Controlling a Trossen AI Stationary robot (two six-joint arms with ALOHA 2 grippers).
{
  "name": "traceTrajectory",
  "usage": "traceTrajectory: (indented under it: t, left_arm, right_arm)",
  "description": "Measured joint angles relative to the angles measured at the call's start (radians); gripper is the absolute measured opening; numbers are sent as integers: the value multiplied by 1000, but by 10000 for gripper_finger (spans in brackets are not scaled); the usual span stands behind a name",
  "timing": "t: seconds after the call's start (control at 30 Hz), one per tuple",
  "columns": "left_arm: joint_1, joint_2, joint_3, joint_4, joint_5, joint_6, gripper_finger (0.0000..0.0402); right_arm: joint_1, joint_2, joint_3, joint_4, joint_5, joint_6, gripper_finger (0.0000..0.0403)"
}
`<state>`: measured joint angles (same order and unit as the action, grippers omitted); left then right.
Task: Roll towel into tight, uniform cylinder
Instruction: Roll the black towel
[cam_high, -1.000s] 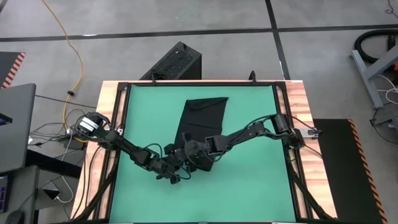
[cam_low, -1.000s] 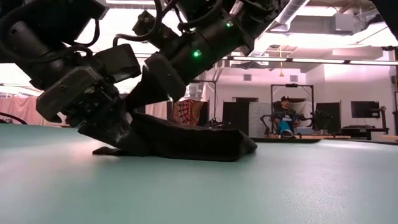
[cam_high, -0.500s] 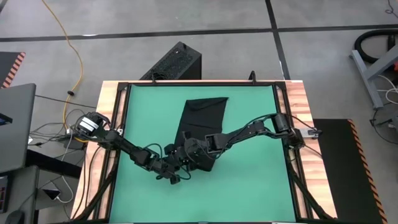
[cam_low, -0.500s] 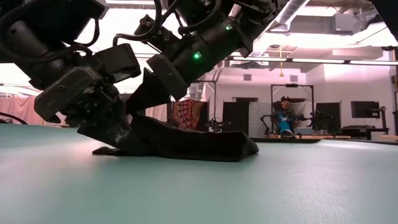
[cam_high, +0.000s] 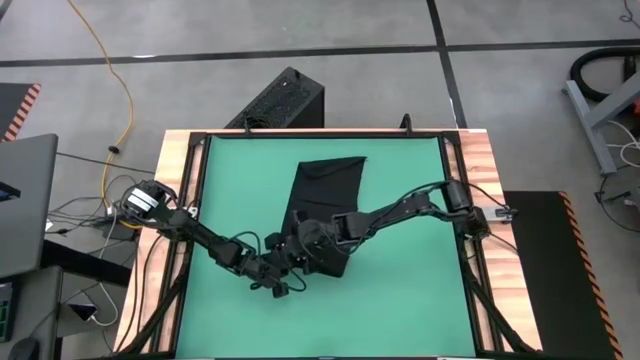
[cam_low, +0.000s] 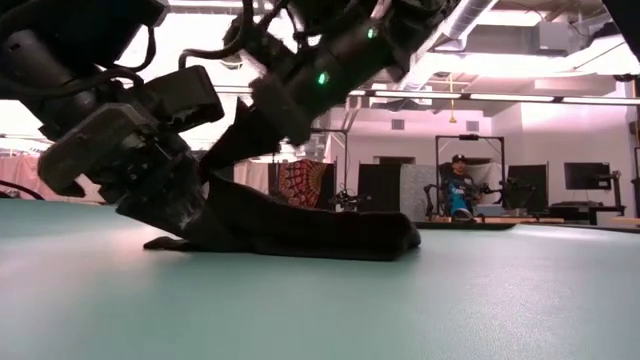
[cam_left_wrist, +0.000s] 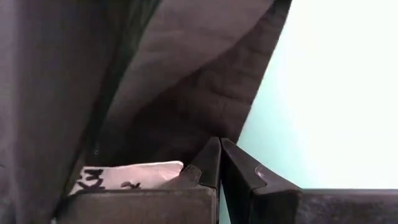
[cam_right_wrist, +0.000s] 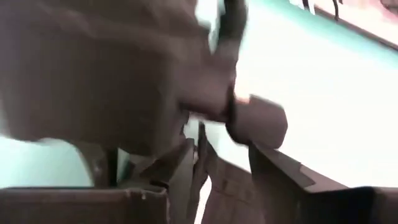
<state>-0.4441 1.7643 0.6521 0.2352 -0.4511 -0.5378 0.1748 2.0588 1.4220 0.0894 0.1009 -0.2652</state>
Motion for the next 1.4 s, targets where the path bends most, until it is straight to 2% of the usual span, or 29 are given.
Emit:
traceTrajectory:
  t: [0.17, 0.43, 0.63, 0.8, 0.9, 1.07, 1.27, 1.4]
  left_arm:
    - [2, 1, 0, 7, -10, 16, 0]
    - [3, 1, 0, 5, -4, 4, 0]
    - [-5, 1, 1, 4, -3, -6, 0]
    - [-6, 0, 20, -15, 2, 4, 0]
    - [-12, -18, 52, -57, 7, 25, 0]
    - [-16, -64, 106, -200, 38, 30, 0]
    - [-29, -104, 194, -353, 37, 1, 0]
    - [-37, -114, 286, -488, 123, -7, 0]
  right_arm:
    - [10, -25, 1, -9, -64, 5, 208]
    - [12, -64, 3, -104, -34, -31, 217]
    - [10, -186, 1, -353, -14, -40, 209]
    - [2, -267, -136, -429, 28, -13, 194]
    - [-2, -334, -265, -373, 28, 47, 182]
    - [18, -356, -411, -115, 32, 122, 169]
    - [61, -248, -441, 53, 32, 127, 163]
    - [66, -176, -432, 96, 33, 127, 163]
